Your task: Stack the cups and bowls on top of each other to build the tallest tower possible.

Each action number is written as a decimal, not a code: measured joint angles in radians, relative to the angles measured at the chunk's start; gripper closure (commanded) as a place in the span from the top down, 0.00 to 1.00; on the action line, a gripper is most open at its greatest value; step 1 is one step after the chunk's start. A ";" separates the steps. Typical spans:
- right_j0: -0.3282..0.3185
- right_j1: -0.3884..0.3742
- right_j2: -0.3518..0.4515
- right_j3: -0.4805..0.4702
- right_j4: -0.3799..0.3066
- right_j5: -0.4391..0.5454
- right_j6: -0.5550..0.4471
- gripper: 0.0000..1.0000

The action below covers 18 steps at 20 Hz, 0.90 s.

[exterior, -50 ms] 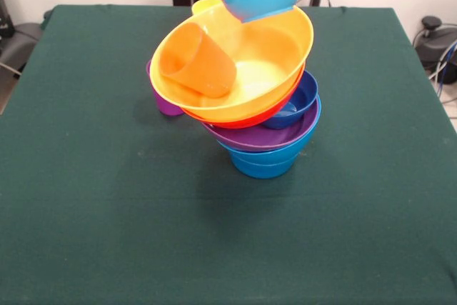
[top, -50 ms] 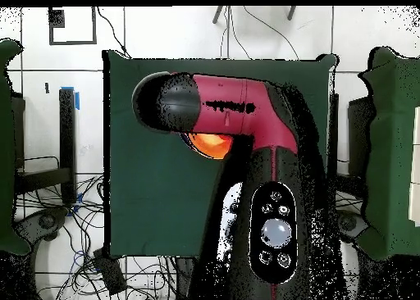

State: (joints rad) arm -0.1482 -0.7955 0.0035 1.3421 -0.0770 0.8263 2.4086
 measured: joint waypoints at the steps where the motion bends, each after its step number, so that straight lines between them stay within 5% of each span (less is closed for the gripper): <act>1: -0.003 0.002 0.002 -0.002 -0.001 0.000 0.000 0.00; 18: -0.024 0.010 0.031 -0.024 -0.046 0.000 0.000 0.00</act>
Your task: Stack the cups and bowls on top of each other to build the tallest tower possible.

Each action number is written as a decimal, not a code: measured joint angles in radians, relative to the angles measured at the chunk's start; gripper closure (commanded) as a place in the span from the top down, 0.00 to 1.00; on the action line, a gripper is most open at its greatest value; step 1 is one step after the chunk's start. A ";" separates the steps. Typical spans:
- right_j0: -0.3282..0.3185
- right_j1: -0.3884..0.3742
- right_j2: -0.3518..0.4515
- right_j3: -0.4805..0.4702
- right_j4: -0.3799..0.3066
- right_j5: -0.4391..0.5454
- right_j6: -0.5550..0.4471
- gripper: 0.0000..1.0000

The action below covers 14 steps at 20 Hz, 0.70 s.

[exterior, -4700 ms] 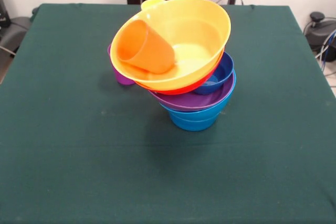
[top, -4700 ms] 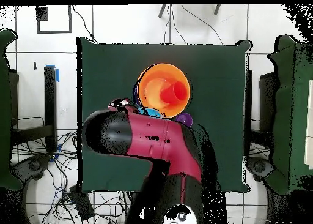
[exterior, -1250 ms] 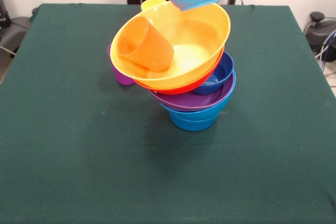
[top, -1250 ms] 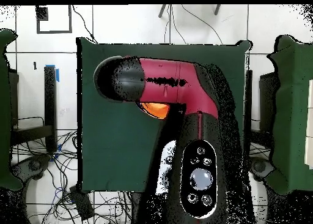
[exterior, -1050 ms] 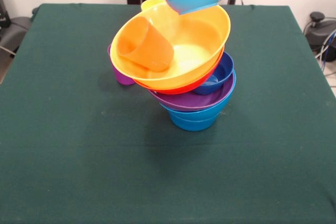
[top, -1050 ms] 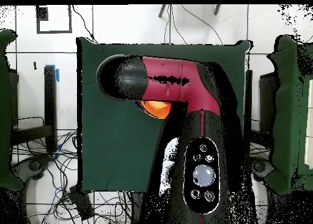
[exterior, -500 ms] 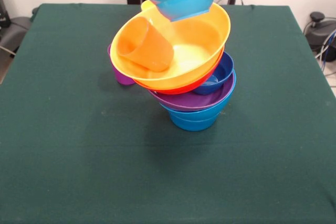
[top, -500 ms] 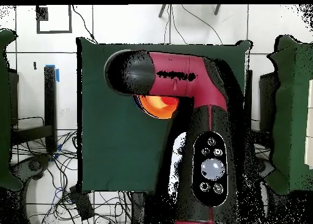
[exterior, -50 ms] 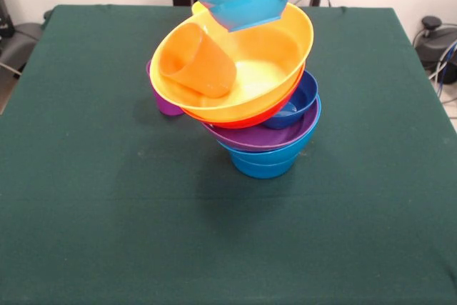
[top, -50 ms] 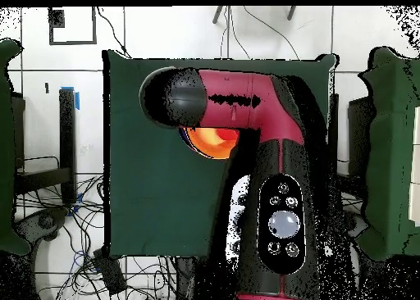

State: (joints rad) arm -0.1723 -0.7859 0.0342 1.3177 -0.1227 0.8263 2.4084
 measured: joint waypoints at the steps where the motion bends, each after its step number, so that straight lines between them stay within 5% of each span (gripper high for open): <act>1: 0.000 0.000 0.001 0.000 -0.001 0.000 0.000 0.00; 14: -0.001 0.001 0.006 -0.001 -0.010 0.000 0.000 0.00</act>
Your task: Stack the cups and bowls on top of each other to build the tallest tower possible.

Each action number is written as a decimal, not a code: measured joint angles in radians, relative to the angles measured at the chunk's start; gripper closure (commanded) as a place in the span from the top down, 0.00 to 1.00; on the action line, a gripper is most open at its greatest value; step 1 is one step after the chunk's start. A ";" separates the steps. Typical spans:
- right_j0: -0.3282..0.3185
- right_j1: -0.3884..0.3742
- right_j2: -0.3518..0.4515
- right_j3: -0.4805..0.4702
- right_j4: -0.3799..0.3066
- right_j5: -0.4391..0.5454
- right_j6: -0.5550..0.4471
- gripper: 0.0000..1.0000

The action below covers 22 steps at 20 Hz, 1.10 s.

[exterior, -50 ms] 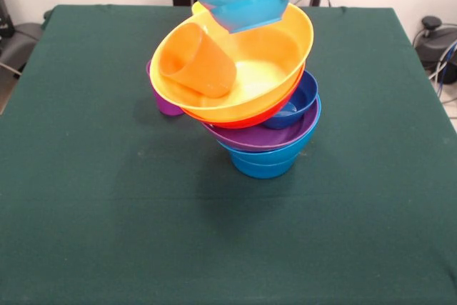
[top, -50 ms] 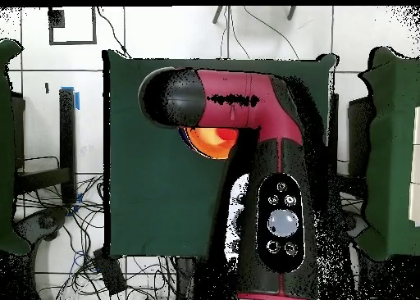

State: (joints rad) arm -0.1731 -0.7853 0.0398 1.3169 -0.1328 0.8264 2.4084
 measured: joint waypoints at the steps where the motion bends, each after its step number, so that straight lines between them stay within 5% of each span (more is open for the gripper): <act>1: 0.000 0.000 0.000 0.000 -0.001 0.000 0.000 0.00; 22: 0.000 0.001 0.007 -0.053 -0.013 0.001 0.000 0.00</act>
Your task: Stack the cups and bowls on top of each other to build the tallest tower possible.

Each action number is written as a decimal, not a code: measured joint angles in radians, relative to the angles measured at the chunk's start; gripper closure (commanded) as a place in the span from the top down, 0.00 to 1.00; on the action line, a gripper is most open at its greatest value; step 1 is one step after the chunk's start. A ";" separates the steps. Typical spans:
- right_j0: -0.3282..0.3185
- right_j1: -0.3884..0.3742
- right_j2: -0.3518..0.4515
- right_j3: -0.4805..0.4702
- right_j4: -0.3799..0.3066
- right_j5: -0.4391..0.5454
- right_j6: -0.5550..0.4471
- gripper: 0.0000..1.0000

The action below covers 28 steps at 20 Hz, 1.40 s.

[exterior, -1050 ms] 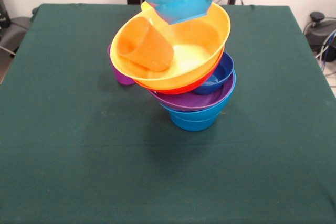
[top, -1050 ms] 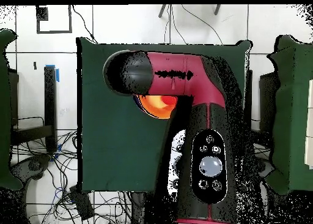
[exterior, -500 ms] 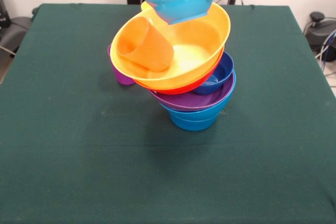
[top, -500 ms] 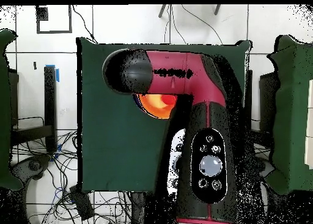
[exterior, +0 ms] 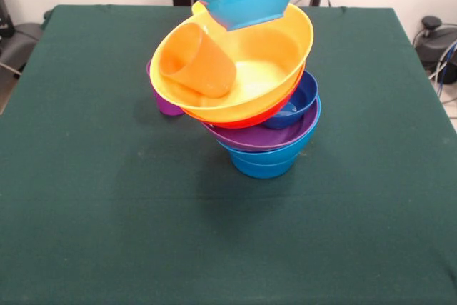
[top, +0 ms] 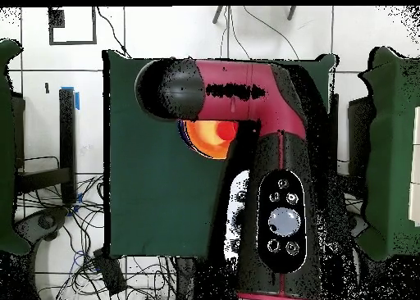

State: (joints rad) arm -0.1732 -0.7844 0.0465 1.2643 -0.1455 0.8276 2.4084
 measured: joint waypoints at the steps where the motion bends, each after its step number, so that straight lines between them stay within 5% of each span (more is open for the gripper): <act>1: 0.000 0.000 0.000 -0.001 0.000 0.000 0.000 0.00; 4: 0.000 0.000 0.001 -0.002 -0.001 0.000 0.000 0.00; 5: 0.000 0.000 0.002 -0.002 -0.003 0.000 0.000 1.00; 28: -0.004 0.000 0.011 -0.003 -0.012 0.003 0.000 1.00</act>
State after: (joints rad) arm -0.1767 -0.7842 0.0579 1.2614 -0.1577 0.8309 2.4084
